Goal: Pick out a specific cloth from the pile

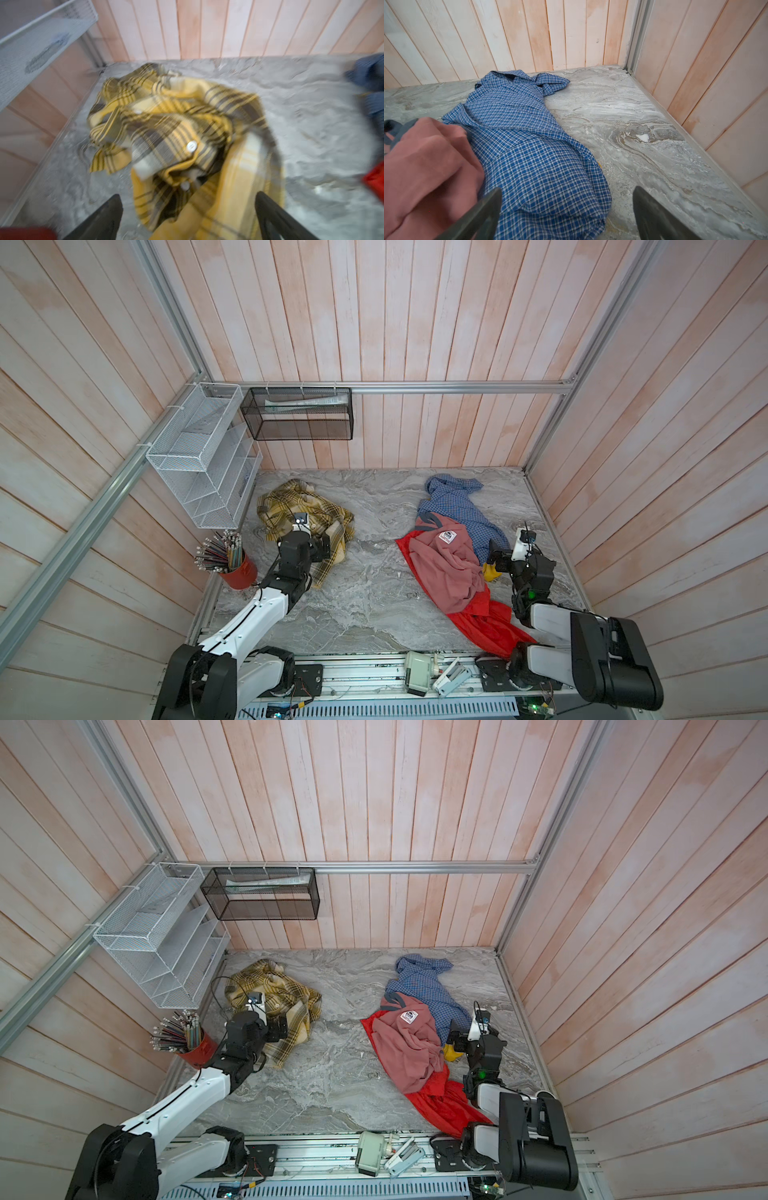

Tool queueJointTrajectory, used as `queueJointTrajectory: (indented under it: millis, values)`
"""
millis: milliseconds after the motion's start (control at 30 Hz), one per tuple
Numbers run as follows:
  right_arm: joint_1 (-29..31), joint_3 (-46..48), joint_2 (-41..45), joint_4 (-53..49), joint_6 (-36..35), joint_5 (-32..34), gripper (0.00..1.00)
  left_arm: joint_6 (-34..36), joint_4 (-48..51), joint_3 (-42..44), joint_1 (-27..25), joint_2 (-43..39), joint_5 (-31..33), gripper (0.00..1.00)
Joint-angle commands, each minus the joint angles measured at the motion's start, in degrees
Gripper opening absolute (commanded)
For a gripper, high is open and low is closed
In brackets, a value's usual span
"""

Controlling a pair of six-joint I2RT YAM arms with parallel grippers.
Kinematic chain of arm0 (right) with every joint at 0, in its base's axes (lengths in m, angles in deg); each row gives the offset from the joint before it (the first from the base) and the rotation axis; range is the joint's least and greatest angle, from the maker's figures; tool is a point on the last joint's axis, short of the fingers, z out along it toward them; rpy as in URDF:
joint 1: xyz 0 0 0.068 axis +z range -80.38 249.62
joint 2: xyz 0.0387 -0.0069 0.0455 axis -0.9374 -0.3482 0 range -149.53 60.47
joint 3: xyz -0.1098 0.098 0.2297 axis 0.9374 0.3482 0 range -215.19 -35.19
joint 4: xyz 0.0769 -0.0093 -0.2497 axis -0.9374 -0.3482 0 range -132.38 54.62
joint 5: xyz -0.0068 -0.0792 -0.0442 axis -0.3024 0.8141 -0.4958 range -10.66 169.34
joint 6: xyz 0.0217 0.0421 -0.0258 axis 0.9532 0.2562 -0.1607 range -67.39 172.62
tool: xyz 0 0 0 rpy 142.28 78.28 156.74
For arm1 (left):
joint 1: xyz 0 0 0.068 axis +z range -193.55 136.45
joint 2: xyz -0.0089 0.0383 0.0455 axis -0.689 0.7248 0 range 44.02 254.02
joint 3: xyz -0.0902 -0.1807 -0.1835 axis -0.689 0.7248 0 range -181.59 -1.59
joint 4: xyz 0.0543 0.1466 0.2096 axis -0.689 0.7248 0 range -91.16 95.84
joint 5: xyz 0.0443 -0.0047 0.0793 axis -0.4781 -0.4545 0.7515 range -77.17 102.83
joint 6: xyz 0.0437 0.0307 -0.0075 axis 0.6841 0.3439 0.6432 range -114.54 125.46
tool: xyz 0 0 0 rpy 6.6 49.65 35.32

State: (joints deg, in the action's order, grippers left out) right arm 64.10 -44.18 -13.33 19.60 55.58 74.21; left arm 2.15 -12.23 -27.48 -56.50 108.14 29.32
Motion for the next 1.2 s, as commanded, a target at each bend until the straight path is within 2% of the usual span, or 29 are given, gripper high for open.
queueJointTrajectory:
  millis: [0,167,200,300,400,467,500,600,667,1167]
  values:
    - [0.20,-2.77,-5.06,11.02,-0.96,-0.59,0.98,4.31,-18.90,4.50,3.37,0.40,2.41,1.00]
    - [0.85,-2.39,-15.13,22.07,-0.57,-0.17,0.98,4.49,-35.86,10.70,7.42,5.48,-2.31,1.00]
    - [0.77,-2.79,-15.32,21.95,-0.51,-0.13,0.98,3.92,-37.67,10.96,8.43,7.01,-3.82,1.00]
    - [0.78,-5.50,-12.64,12.13,-1.29,-0.36,0.98,2.43,-47.36,12.25,10.94,13.05,-8.25,1.00]
    - [0.82,-4.84,-13.44,14.71,-0.82,-0.28,0.98,2.39,-49.94,11.03,12.97,17.73,-13.24,1.00]
    - [0.82,-5.34,-12.95,12.87,-1.29,-0.42,0.98,1.74,-56.60,12.21,14.24,23.19,-16.25,1.00]
    - [0.69,-5.14,-13.11,13.43,-1.14,-0.41,0.98,1.70,-62.76,12.98,14.35,25.99,-15.58,1.00]
    - [0.73,-5.25,-13.10,13.21,-1.20,-0.41,0.98,0.48,-52.13,9.36,14.31,23.81,-12.78,1.00]
    - [0.83,-5.28,-13.04,13.20,-1.19,-0.41,0.98,2.00,-55.12,10.47,12.66,24.55,-10.21,1.00]
    - [0.78,-5.27,-13.04,13.22,-1.19,-0.41,0.98,2.15,-52.32,9.21,13.12,24.21,-12.96,1.00]
